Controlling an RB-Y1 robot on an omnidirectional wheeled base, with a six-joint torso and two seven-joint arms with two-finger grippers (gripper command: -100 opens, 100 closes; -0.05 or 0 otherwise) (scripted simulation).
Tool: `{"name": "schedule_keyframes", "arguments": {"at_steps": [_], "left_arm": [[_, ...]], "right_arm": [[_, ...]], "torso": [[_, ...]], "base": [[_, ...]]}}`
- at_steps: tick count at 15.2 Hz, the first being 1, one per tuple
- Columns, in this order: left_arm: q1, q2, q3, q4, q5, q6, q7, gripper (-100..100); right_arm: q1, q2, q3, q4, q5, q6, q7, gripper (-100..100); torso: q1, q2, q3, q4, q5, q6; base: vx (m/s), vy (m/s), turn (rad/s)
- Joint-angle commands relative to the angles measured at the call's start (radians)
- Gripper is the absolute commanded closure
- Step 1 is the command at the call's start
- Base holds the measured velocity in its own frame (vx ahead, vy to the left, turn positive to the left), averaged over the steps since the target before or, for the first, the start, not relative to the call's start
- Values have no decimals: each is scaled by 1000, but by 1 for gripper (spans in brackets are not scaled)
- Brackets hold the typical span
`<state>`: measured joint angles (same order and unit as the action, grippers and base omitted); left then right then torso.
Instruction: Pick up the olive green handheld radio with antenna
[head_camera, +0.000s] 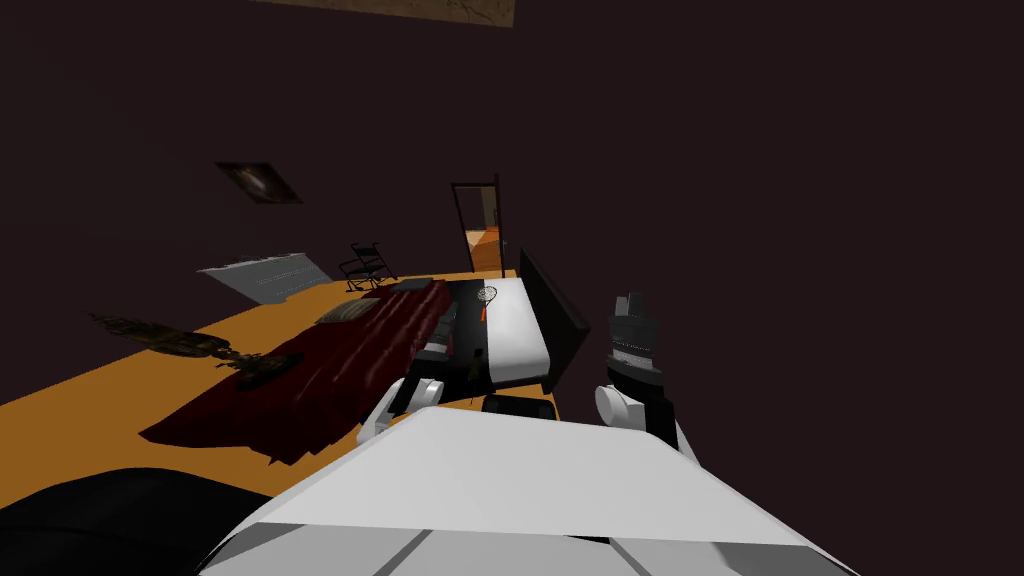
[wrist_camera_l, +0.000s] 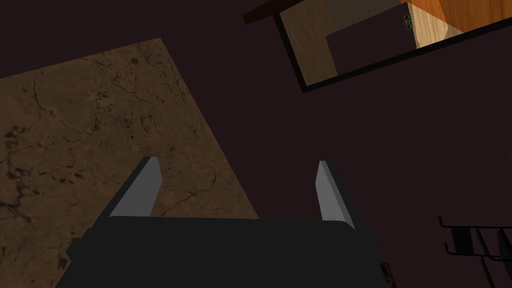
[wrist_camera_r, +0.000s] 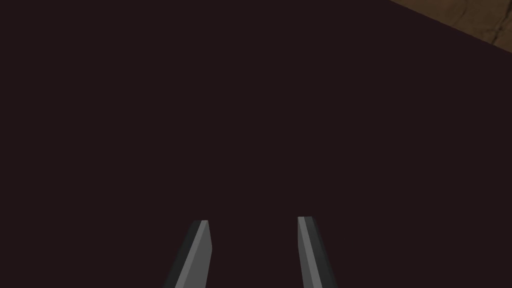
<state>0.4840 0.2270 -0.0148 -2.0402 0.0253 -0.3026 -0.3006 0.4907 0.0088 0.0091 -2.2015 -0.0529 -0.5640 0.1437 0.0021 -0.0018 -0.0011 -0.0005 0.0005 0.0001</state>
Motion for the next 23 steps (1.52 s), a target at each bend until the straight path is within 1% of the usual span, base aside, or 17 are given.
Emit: {"name": "schedule_keyframes", "arguments": {"at_steps": [1, 4, 6, 7, 9, 10, 11, 12, 13, 14, 15, 16, 18, 19, 21, 22, 23], "left_arm": [[-9, 13, -15, 41, 8, 50, -31, -100], [-12, 23, -26, 71, 14, 105, -53, -100], [-15, 32, -38, 103, 21, 149, -76, -100], [-17, 40, -50, 135, 27, 172, -100, -100], [-17, 40, -50, 135, 27, 195, -100, -100], [-21, 47, -62, 167, 34, 226, -124, -100], [-21, 47, -62, 167, 34, 242, -124, -100], [-24, 53, -74, 200, 42, 265, -149, -100], [-24, 53, -74, 200, 42, 288, -149, -100], [-27, 58, -87, 231, 49, 315, -174, -100], [-27, 58, -87, 234, 49, 338, -174, -100], [-30, 63, -100, 268, 56, 361, -199, -100], [-30, 63, -100, 268, 56, 386, -199, -100], [-34, 67, -112, 302, 63, 414, -225, -100], [-34, 67, -112, 302, 63, 435, -225, -100], [-37, 70, -125, 335, 71, 469, -250, -100], [-37, 70, -125, 335, 71, 483, -250, -100]], "right_arm": [[0, 0, 0, 0, 0, 0, 0, 0], [0, 0, 0, 0, 0, 0, 0, 0], [0, 0, 0, 0, 0, 0, 0, 0], [0, 0, 0, 0, 0, 0, 0, 0], [0, 0, 0, 0, 0, 0, 0, 0], [0, 0, 0, 0, 0, 0, 0, 0], [0, 0, 0, 0, 0, 0, 0, 0], [0, 0, 0, 0, 0, 0, 0, 0], [0, 0, 0, 0, 0, 0, 0, 0], [0, 0, 0, 0, 0, 0, 0, 0], [0, 0, 0, 0, 0, 0, 0, 0], [0, 0, 0, 0, 0, 0, 0, 0], [0, 0, 0, 0, 0, 0, 0, 0], [0, 0, 0, 0, 0, 0, 0, 0], [0, 0, 0, 0, 0, 0, 0, 0], [0, 0, 0, 0, 0, 0, 0, 0], [0, 0, 0, 0, 0, 0, 0, 0]], "torso": [[0, 0, 0, 0, 0, 0], [1, -1, 0, 0, 0, 0], [1, -1, 0, 0, 0, 0], [1, -1, 0, 0, 0, 0], [1, -1, 0, 0, 0, 0], [0, 0, 0, 0, 0, 0], [0, 0, 0, 0, 0, 0], [0, 0, 0, 0, 0, 0], [1, 0, 0, 0, 0, 0], [1, -1, 0, 0, 0, 0], [1, -1, -1, 0, 0, 0], [1, -1, -1, 0, 0, 0], [1, -1, -1, 0, 0, 0], [0, -1, 0, 0, 0, 0], [0, 0, 0, 0, 0, 0], [0, 0, 0, 0, 0, 0], [-1, 0, 0, 0, 0, 0]], "base": [[22, 33, -118], [26, 35, -106], [24, 40, -123], [25, 43, -112], [22, 32, -75], [22, 30, -108], [19, 35, -97], [23, 40, -135], [25, 39, -124], [33, 38, -161], [30, 38, -118], [28, 45, -124], [20, 37, -72], [22, 31, -89], [18, 27, -83], [22, 22, -121], [25, 27, -117]]}}
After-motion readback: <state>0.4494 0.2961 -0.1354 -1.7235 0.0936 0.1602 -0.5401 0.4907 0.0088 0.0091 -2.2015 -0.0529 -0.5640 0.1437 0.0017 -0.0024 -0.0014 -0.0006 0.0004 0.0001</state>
